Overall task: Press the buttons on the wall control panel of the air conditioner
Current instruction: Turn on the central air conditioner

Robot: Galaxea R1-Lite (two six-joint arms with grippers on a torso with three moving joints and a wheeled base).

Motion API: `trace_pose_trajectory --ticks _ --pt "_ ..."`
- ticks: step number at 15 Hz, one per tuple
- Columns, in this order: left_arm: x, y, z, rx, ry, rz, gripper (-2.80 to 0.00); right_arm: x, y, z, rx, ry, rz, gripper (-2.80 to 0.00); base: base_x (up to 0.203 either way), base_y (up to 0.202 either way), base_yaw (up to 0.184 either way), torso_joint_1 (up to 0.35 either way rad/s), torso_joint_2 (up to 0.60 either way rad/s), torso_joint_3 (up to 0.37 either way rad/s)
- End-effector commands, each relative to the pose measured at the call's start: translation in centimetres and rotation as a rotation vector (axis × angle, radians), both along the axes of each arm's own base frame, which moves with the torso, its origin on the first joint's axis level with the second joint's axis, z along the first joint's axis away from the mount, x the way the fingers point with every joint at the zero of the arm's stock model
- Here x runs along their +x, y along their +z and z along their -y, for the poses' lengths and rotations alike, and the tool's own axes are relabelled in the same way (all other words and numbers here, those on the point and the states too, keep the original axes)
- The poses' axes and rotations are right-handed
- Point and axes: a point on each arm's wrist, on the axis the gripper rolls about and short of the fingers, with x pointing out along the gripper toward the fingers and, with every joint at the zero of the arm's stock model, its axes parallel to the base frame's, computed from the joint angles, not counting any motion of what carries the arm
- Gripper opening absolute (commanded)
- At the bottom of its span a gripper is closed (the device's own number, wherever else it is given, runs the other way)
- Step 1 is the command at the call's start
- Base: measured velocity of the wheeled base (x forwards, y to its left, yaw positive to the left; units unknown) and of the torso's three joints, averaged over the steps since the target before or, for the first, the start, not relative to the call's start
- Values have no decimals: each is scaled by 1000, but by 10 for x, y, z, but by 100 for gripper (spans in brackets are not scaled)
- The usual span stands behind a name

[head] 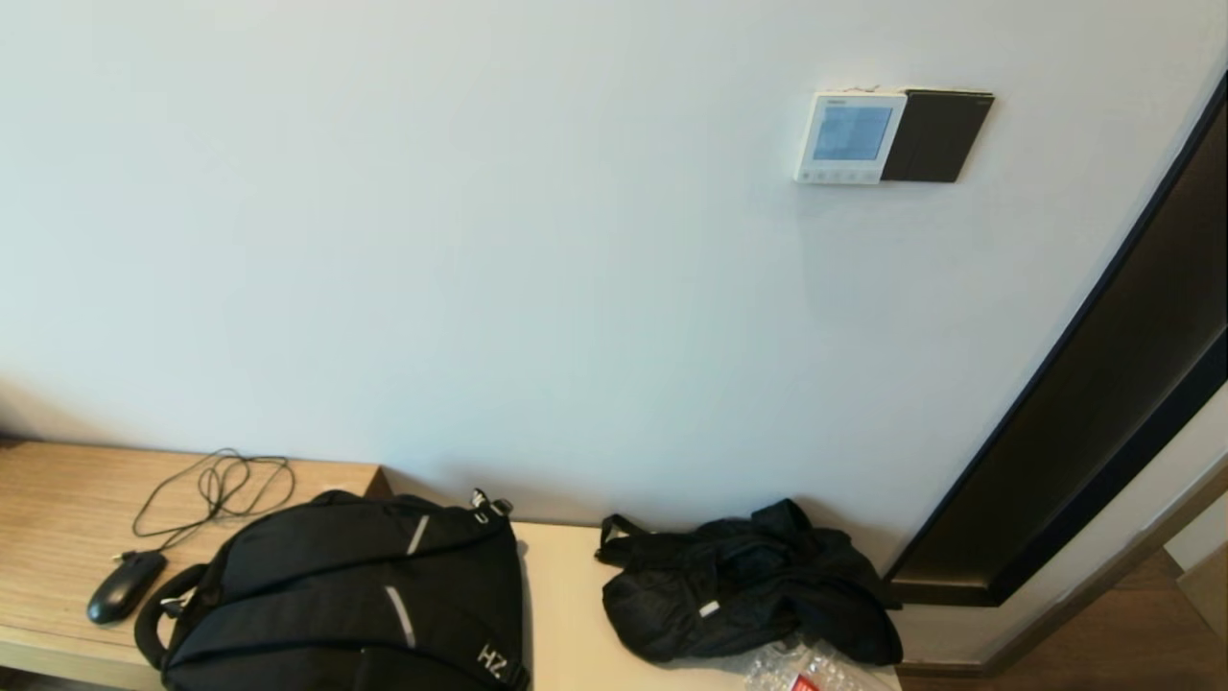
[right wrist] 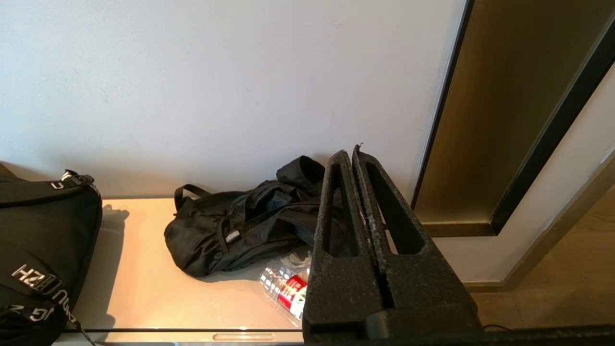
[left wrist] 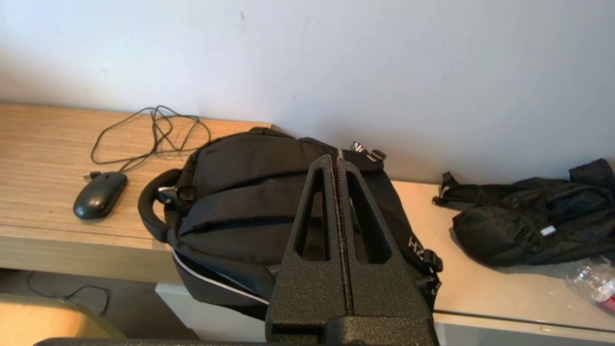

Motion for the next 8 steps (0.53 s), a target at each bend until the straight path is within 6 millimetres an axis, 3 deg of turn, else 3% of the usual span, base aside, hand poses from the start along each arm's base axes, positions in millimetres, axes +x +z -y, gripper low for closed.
trace_pose_trajectory --ticks 1,8 --pt "0 0 0 1 1 0 -280 0 0 0 -1 2 -2 -280 0 0 0 0 0 0" --pt "0 0 0 -1 1 0 -280 0 1 0 -12 0 3 -280 0 0 0 0 0 0"
